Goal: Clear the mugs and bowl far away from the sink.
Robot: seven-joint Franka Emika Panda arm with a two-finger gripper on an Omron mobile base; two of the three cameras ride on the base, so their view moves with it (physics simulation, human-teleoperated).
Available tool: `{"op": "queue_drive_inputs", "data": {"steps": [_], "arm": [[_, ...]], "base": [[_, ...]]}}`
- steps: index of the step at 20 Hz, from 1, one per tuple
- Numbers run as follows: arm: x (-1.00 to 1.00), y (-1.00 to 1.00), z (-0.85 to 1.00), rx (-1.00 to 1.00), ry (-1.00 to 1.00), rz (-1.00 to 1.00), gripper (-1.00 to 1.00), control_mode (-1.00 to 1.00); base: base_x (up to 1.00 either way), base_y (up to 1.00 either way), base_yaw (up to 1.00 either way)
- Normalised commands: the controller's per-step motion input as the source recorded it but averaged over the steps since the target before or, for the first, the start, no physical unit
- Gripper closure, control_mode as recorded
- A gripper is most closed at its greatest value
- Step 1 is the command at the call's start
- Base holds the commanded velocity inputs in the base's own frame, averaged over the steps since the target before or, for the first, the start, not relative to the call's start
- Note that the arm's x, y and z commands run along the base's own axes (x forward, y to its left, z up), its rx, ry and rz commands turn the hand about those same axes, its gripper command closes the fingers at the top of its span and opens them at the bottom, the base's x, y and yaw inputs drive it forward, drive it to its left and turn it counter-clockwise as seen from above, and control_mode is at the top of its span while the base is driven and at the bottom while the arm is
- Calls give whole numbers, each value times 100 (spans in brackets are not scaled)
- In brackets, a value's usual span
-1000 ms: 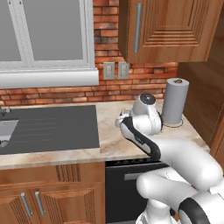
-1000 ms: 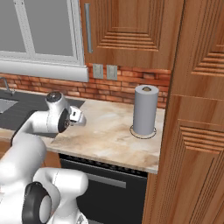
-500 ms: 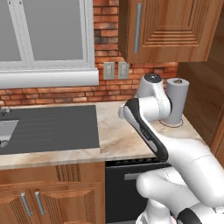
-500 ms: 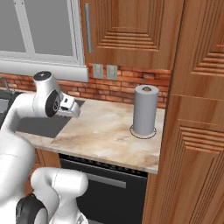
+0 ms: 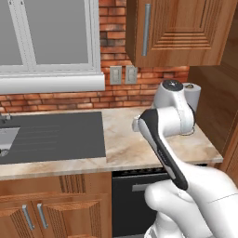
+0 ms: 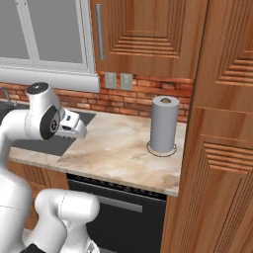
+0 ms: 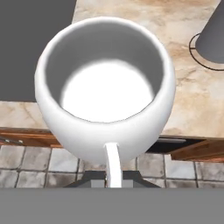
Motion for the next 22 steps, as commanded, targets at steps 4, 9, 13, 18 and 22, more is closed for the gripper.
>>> {"op": "queue_drive_inputs", "data": {"steps": [4, 9, 13, 18, 22], "arm": [[-27, -1, 19, 0, 0, 0, 100, -100], [-22, -1, 4, 0, 0, 1, 100, -100], [-34, 0, 0, 0, 0, 11, 100, -100], [-25, 9, 0, -1, 0, 9, 100, 100], [0, 0, 0, 0, 0, 0, 100, 100]], "base": [[0, 0, 0], [0, 0, 0], [0, 0, 0], [-33, 60, 25], [-58, 100, 53]]}}
